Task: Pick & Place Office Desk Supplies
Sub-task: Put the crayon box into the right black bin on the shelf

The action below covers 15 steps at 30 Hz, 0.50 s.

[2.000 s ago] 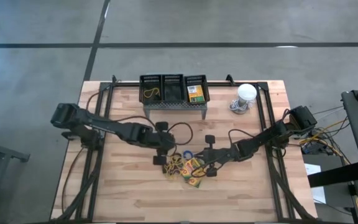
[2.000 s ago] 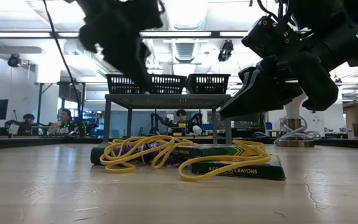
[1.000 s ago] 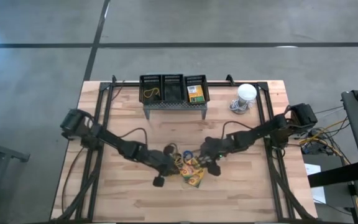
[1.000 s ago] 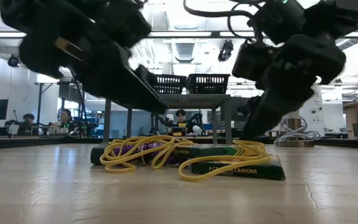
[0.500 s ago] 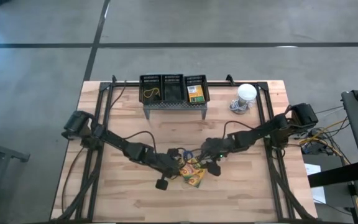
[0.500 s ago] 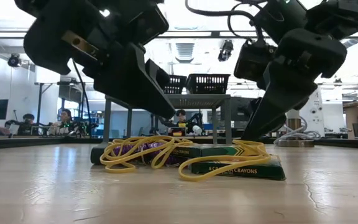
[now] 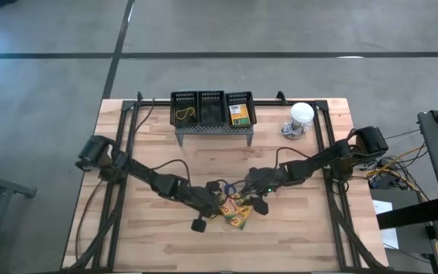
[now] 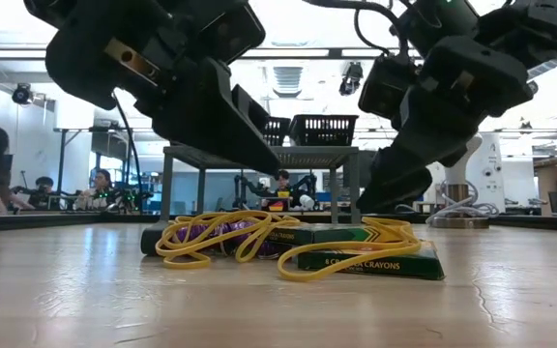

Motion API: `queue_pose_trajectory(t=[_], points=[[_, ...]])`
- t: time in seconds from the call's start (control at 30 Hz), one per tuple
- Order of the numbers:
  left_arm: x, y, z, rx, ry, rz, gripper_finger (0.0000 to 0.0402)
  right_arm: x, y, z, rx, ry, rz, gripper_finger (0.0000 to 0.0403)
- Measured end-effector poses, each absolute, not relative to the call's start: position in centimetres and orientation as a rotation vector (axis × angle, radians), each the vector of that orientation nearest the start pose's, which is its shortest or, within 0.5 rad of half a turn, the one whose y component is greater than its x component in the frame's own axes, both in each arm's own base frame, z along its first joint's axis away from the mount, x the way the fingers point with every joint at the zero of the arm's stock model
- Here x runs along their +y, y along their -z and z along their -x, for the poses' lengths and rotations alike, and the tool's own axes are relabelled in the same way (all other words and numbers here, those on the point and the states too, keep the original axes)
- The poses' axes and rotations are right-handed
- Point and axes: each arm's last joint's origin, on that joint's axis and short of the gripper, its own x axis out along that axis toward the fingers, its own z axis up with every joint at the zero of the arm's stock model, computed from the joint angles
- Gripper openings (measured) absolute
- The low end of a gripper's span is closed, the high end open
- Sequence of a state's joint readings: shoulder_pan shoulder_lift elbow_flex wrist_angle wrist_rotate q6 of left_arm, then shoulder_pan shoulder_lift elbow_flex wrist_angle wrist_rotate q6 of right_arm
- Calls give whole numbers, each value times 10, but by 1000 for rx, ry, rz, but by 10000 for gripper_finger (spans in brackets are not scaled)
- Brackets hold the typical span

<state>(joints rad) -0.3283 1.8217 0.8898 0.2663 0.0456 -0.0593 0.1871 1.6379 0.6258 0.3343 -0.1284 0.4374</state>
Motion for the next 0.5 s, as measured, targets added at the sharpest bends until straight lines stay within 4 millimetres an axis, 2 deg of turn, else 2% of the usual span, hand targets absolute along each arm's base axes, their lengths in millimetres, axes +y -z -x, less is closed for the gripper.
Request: queue_pose_trajectory(t=[0.3, 0.5], points=[[-118, -117, -344, 703, 351, -25, 7, 57, -132, -289, 698, -121, -335, 255], [-116, -116, -345, 717, 386, 33, 7, 57, -129, -287, 711, -122, -333, 248]])
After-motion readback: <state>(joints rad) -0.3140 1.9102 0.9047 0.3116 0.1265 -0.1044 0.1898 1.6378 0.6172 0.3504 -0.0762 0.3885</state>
